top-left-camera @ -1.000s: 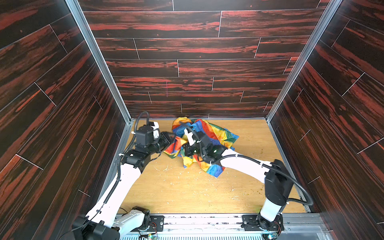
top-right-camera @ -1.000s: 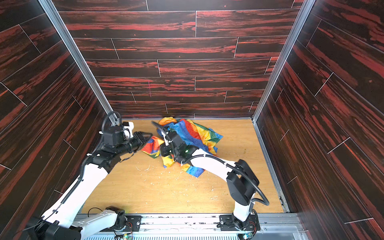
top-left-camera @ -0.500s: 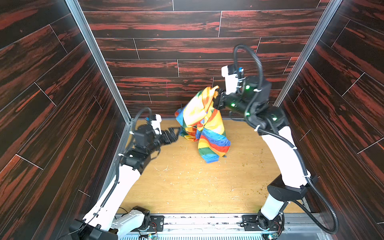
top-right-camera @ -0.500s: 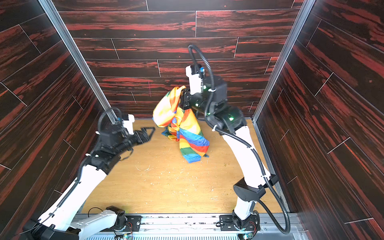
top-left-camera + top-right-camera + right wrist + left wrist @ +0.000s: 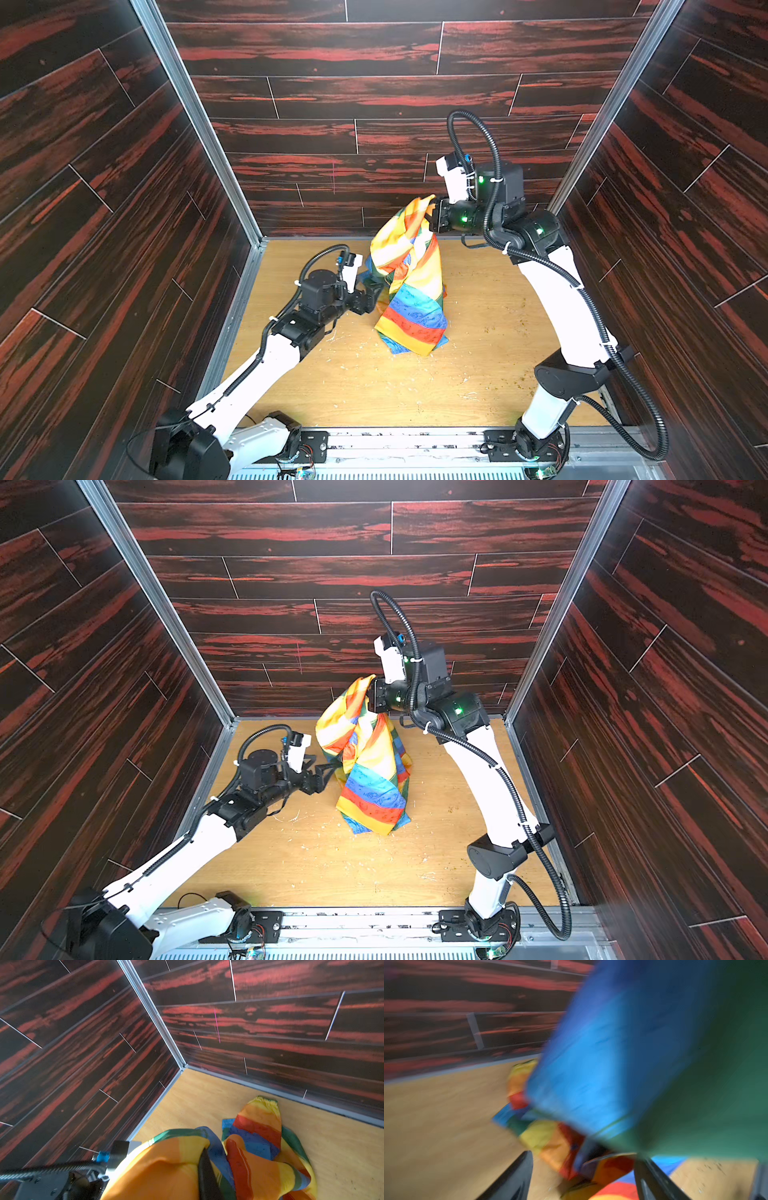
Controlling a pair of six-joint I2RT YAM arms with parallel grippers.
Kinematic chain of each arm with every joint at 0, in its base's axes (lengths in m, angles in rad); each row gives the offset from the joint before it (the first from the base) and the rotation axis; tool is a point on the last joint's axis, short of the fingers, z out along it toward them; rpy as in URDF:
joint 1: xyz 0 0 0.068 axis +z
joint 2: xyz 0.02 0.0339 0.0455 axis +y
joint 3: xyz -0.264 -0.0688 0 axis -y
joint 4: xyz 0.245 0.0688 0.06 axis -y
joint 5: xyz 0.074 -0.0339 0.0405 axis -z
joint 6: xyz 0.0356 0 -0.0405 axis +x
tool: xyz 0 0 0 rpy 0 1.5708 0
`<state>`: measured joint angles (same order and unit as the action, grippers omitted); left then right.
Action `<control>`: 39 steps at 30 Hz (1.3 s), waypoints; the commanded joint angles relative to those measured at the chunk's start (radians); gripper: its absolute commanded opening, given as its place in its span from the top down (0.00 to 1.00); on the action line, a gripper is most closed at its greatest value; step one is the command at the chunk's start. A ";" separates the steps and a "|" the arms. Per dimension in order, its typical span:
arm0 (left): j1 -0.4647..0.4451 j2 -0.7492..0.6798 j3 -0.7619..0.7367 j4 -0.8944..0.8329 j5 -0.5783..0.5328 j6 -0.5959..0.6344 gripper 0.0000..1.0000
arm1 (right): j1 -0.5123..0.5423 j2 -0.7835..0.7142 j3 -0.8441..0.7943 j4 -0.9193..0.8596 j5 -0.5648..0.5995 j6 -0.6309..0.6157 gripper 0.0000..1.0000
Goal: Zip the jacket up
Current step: 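Lift the jacket high with both grippers, spreading it open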
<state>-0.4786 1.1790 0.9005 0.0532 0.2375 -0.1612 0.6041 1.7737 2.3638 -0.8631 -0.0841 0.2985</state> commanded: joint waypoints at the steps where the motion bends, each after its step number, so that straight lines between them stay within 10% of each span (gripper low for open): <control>1: -0.008 0.068 0.095 0.067 0.078 0.085 0.23 | -0.004 -0.091 -0.017 0.036 -0.031 -0.007 1.00; 5: -0.023 0.177 0.196 0.049 0.070 0.111 0.32 | -0.009 -0.110 -0.038 0.038 -0.039 -0.014 1.00; 9: -0.023 0.258 0.318 0.033 0.039 0.070 1.00 | -0.042 -0.133 -0.038 0.038 -0.051 -0.010 1.00; 24: -0.024 -0.035 0.457 0.183 0.116 -0.140 1.00 | -0.134 -0.305 -0.021 0.209 -0.176 -0.064 1.00; 39: -0.097 0.023 0.831 0.461 0.200 -0.417 1.00 | -0.133 -0.411 0.060 0.476 -0.339 0.040 1.00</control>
<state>-0.5728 1.2064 1.6440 0.4053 0.4622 -0.5331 0.4812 1.3922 2.3726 -0.5228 -0.4313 0.2947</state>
